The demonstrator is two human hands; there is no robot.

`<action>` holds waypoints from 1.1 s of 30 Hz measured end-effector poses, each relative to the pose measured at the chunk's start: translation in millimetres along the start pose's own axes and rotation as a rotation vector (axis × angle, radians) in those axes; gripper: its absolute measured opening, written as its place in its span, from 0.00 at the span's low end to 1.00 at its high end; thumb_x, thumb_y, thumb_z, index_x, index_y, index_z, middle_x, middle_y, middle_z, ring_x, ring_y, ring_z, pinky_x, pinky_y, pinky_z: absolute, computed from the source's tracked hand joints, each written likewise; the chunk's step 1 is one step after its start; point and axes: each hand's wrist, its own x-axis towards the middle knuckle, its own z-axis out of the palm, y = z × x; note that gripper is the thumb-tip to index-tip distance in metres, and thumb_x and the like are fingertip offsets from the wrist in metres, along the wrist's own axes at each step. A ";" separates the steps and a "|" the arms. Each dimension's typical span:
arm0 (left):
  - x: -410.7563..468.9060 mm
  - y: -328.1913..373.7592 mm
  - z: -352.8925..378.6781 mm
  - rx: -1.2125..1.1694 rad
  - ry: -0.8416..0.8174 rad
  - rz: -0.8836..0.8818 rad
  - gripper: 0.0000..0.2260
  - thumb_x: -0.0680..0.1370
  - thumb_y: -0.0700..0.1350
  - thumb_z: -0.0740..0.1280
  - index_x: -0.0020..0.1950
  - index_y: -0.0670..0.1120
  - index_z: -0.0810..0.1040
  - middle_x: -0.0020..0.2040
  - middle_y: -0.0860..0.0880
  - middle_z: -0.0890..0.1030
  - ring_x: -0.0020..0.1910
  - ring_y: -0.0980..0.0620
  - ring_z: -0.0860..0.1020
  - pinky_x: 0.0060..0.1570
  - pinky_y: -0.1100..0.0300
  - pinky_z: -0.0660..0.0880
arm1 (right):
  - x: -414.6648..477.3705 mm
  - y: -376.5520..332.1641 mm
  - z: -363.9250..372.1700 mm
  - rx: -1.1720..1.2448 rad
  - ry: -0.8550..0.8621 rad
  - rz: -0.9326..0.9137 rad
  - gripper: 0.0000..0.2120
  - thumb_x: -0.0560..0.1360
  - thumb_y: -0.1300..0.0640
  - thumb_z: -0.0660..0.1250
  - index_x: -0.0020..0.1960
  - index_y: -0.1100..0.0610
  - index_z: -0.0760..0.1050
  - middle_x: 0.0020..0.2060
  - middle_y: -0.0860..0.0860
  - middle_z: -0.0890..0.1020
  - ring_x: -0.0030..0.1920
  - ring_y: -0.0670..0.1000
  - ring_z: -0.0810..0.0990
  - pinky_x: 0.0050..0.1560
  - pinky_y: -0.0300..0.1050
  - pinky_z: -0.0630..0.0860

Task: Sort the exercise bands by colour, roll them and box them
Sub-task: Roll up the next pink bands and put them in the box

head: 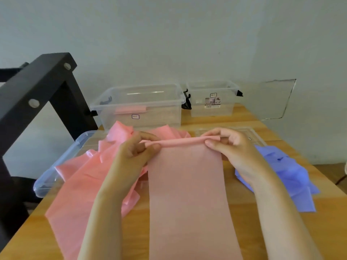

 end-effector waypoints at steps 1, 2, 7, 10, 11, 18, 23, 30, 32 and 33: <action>-1.2 -0.6 -0.7 -0.021 -0.003 -0.016 0.02 0.77 0.42 0.67 0.48 0.45 0.79 0.33 0.46 0.76 0.32 0.48 0.72 0.31 0.57 0.68 | -1.7 -1.6 1.0 0.050 -0.007 -0.008 0.08 0.77 0.64 0.66 0.46 0.54 0.82 0.39 0.45 0.85 0.40 0.44 0.81 0.39 0.35 0.75; -2.8 0.6 -0.3 -0.025 -0.006 -0.035 0.02 0.78 0.43 0.67 0.49 0.47 0.79 0.33 0.46 0.75 0.30 0.48 0.71 0.29 0.57 0.67 | -3.5 -2.8 1.7 0.113 -0.010 -0.003 0.08 0.77 0.65 0.66 0.46 0.55 0.82 0.38 0.44 0.85 0.38 0.43 0.81 0.36 0.33 0.74; -6.3 1.0 1.5 -0.120 0.031 -0.084 0.04 0.78 0.43 0.69 0.45 0.48 0.82 0.37 0.45 0.77 0.35 0.48 0.73 0.35 0.57 0.69 | -9.9 -3.2 2.4 0.235 -0.037 0.072 0.08 0.74 0.66 0.67 0.45 0.56 0.82 0.36 0.45 0.84 0.37 0.43 0.81 0.36 0.32 0.73; -10.0 -2.3 0.8 -0.067 0.033 -0.041 0.02 0.76 0.46 0.71 0.47 0.49 0.83 0.43 0.36 0.79 0.41 0.45 0.74 0.43 0.47 0.71 | -12.6 0.0 3.2 0.123 -0.004 0.054 0.07 0.74 0.62 0.69 0.43 0.52 0.83 0.38 0.50 0.83 0.40 0.45 0.79 0.41 0.36 0.71; -9.9 -5.6 0.2 -0.040 0.041 -0.020 0.03 0.77 0.42 0.70 0.49 0.48 0.83 0.44 0.38 0.81 0.41 0.46 0.77 0.42 0.49 0.75 | -13.3 1.8 2.9 0.093 -0.004 0.056 0.08 0.74 0.63 0.69 0.44 0.51 0.83 0.40 0.51 0.85 0.41 0.46 0.81 0.44 0.37 0.72; -11.0 -9.2 -0.9 -0.045 0.009 0.021 0.03 0.75 0.36 0.70 0.47 0.43 0.81 0.36 0.41 0.81 0.33 0.47 0.74 0.31 0.57 0.70 | -16.8 8.8 3.9 0.073 0.012 0.067 0.08 0.76 0.62 0.68 0.45 0.51 0.83 0.40 0.49 0.85 0.42 0.45 0.81 0.42 0.37 0.72; -13.8 -11.1 -2.7 -0.039 -0.002 0.024 0.03 0.77 0.37 0.68 0.47 0.44 0.79 0.33 0.44 0.77 0.31 0.48 0.69 0.27 0.62 0.66 | -16.8 8.5 3.4 0.153 -0.039 0.108 0.08 0.74 0.63 0.70 0.44 0.51 0.83 0.39 0.50 0.84 0.40 0.45 0.81 0.39 0.35 0.73; -13.3 -16.5 -1.8 -0.043 0.025 0.031 0.02 0.76 0.37 0.69 0.48 0.42 0.80 0.35 0.50 0.80 0.35 0.48 0.71 0.33 0.58 0.68 | -17.6 7.6 3.9 0.109 0.001 0.113 0.05 0.72 0.61 0.72 0.43 0.52 0.83 0.38 0.50 0.84 0.40 0.47 0.81 0.44 0.43 0.73; -12.9 -16.6 -1.6 -0.054 0.011 0.004 0.09 0.74 0.34 0.70 0.52 0.43 0.81 0.41 0.46 0.84 0.38 0.48 0.78 0.38 0.55 0.74 | -19.7 6.9 3.2 0.034 -0.015 0.118 0.07 0.73 0.63 0.71 0.47 0.52 0.83 0.42 0.51 0.86 0.44 0.51 0.83 0.44 0.50 0.74; -12.9 -17.2 -2.4 -0.047 0.000 -0.010 0.10 0.74 0.33 0.71 0.53 0.43 0.81 0.42 0.46 0.84 0.40 0.50 0.80 0.38 0.57 0.77 | -20.2 7.1 2.7 -0.001 -0.021 0.117 0.08 0.74 0.64 0.71 0.48 0.52 0.83 0.43 0.51 0.86 0.45 0.51 0.84 0.45 0.51 0.75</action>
